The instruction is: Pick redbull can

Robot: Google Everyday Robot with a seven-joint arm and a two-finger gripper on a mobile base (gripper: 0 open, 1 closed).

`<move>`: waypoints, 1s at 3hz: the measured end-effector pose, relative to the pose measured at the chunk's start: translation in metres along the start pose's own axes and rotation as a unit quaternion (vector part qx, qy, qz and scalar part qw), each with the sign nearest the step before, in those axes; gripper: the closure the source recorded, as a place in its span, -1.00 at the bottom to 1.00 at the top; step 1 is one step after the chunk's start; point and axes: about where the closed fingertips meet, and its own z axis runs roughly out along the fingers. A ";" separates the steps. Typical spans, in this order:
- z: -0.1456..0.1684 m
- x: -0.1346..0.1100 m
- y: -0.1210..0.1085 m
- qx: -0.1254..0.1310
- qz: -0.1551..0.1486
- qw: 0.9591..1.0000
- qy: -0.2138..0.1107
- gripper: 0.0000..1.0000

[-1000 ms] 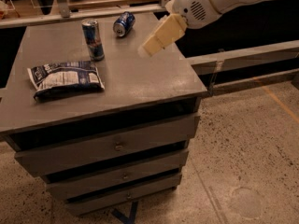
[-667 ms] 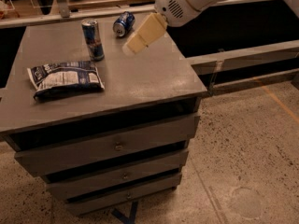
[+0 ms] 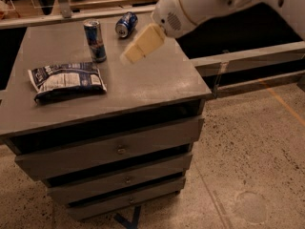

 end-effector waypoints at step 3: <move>0.042 0.007 -0.055 0.095 -0.021 0.967 -0.237 -1.00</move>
Offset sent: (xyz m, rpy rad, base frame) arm 0.1182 -0.0263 -0.0003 0.5535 -0.5381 -0.2725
